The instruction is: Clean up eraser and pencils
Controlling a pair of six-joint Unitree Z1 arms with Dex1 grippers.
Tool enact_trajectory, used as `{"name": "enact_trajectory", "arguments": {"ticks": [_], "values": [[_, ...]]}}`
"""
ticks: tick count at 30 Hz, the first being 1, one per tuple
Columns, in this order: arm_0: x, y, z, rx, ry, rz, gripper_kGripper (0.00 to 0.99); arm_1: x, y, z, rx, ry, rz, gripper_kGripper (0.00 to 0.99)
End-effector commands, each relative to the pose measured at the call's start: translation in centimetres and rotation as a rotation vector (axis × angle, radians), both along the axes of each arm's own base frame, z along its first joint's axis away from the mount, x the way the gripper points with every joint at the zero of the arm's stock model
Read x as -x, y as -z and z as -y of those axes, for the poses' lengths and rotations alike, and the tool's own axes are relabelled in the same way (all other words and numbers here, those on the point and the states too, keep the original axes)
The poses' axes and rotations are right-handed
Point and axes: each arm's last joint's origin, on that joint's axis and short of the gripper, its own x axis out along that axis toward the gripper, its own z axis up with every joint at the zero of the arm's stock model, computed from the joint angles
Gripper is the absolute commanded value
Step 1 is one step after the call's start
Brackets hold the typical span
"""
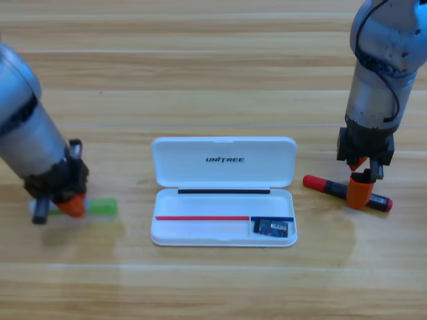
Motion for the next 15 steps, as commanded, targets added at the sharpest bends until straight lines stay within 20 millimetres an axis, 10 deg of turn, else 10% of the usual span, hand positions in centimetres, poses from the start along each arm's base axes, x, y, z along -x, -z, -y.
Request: {"name": "enact_trajectory", "arguments": {"ticks": [1, 9, 15], "values": [[0.4, -7.1, -0.9, 0.037, 0.0, 0.074, 0.0, -1.5, 4.1, 0.8, 0.026, 0.025, -0.071, 0.802], [-0.7, -9.8, 2.1, 0.037, 0.05, 0.03, 0.0, -1.5, 4.9, 0.6, 0.004, 0.018, -0.112, 0.732], [-0.7, -8.1, 5.6, 0.028, 0.081, -0.013, 0.0, -1.3, 5.8, 0.7, 0.009, 0.013, -0.141, 0.144]]}}
